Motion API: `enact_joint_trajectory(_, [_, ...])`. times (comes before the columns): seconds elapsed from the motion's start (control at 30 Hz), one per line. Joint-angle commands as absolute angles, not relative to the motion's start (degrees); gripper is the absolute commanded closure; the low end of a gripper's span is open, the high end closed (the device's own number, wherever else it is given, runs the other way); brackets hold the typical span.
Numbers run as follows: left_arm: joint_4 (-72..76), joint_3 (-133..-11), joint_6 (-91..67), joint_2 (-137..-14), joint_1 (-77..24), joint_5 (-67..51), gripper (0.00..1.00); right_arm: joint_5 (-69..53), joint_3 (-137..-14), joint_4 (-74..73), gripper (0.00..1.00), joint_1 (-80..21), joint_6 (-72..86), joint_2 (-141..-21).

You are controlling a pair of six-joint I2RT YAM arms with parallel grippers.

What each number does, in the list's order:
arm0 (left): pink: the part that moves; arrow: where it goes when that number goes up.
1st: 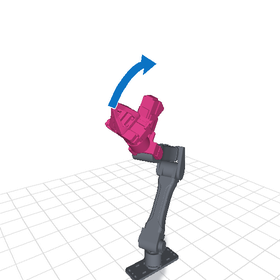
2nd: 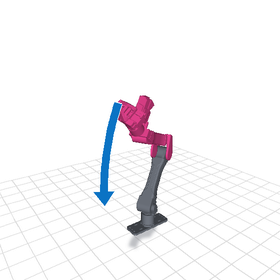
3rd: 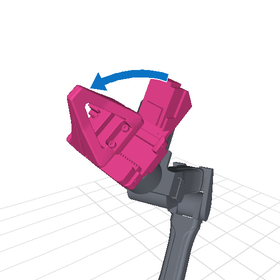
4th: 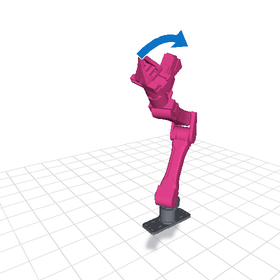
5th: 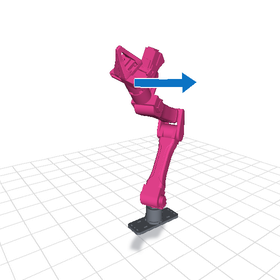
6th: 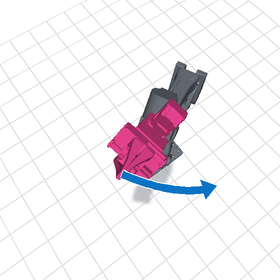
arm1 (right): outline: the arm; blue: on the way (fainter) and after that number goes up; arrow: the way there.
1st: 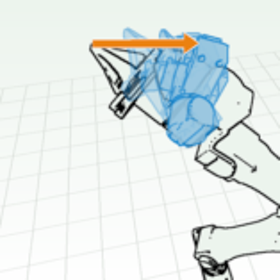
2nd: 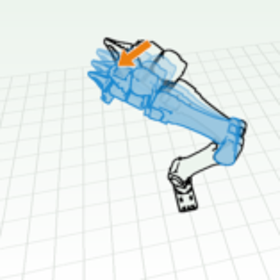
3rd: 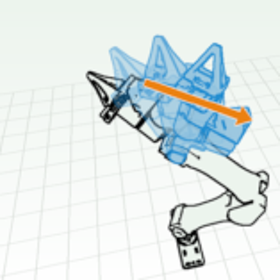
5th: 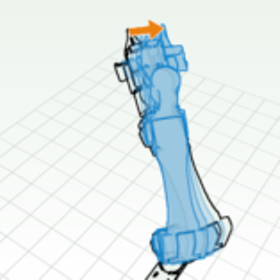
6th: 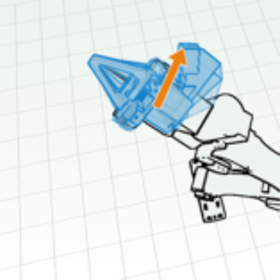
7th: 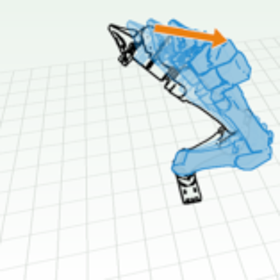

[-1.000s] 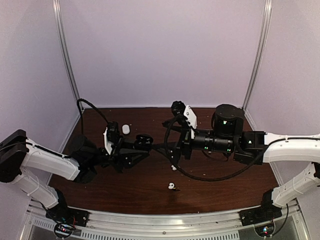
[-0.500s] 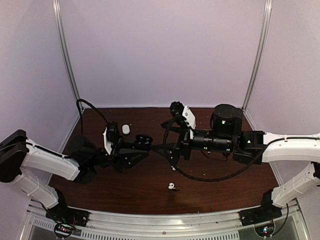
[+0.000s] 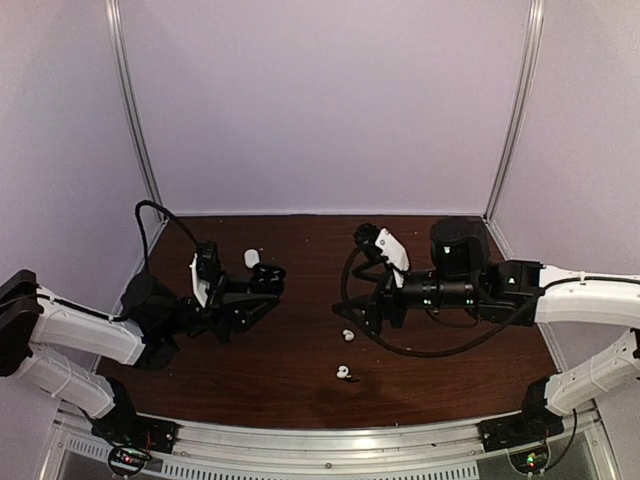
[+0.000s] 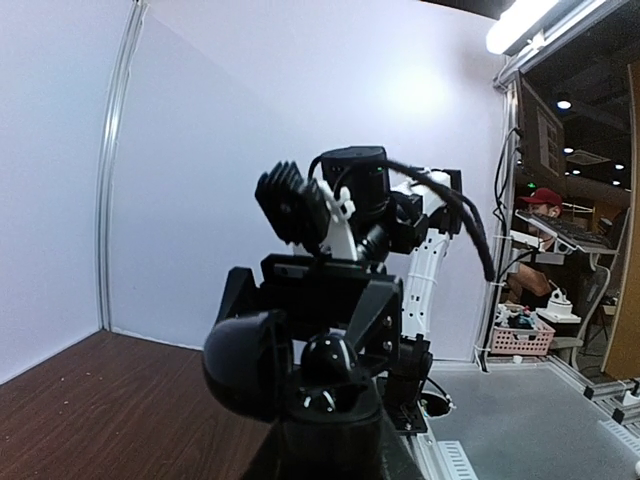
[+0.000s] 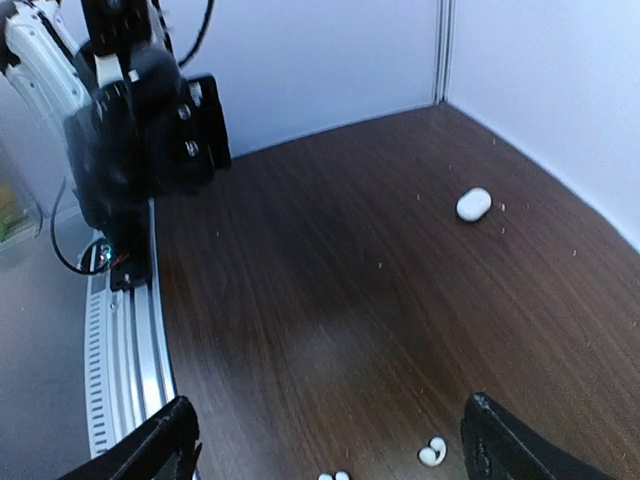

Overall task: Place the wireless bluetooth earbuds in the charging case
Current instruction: Adjust the left earbud at the corner of the board.

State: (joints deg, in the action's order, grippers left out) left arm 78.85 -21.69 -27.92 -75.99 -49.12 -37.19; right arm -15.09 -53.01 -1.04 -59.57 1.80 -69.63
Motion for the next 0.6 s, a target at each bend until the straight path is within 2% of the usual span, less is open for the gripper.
enact_joint_trajectory(0.0, [77.48, -19.48, -26.60, -72.75, -47.68, -34.80, 0.98, -11.60, -54.89, -16.50, 0.11, -59.32, 2.70, -73.35])
enact_joint_trajectory(0.17, [74.73, -18.23, -25.46, -70.31, -47.31, -33.36, 0.98, -11.50, -57.13, -25.19, 0.24, -59.60, 2.20, -80.46])
enact_joint_trajectory(0.57, [73.54, -17.33, -24.47, -69.06, -47.11, -32.77, 0.98, -8.55, -62.16, -32.38, 0.41, -62.27, 1.51, -94.16])
